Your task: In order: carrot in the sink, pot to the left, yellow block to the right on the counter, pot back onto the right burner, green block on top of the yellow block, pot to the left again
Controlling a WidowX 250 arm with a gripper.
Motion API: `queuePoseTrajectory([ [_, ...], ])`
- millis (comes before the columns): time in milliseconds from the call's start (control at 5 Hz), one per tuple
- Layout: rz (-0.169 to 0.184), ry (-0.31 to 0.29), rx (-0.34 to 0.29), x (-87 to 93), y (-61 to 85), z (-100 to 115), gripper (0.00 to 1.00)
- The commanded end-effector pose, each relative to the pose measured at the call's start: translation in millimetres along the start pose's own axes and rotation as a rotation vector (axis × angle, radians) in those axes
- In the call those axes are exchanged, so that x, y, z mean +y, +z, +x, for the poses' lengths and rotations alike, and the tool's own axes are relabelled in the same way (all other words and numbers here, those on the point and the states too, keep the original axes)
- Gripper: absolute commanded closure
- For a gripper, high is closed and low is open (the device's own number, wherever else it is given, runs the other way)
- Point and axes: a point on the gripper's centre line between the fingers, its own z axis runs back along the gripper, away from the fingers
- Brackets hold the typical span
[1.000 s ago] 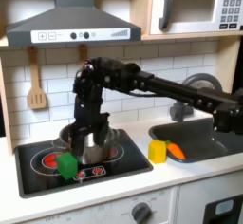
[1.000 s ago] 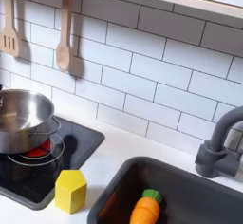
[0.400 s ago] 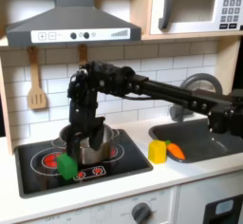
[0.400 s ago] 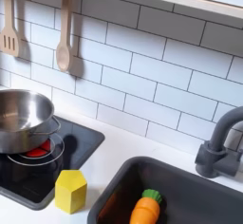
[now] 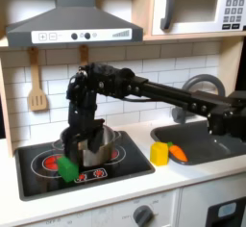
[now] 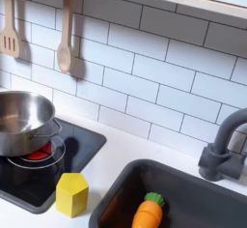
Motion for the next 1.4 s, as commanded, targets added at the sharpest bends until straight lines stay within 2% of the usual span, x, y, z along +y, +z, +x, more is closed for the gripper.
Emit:
queuePoseTrajectory([
  [0, 0.002, -0.032, -0.001, 2.8, -3.9, 8, 0.0],
  [600, -0.002, -0.01, 0.017, 12.0, -10.0, 21, 0.0],
  [800, 0.006, 0.0, 0.043, 18.1, -15.3, 18, 0.0],
  [1000, -0.008, -0.002, 0.062, 13.0, -15.8, 15, 0.0],
  [1200, -0.007, -0.022, 0.059, 5.4, -14.2, 16, 0.0],
])
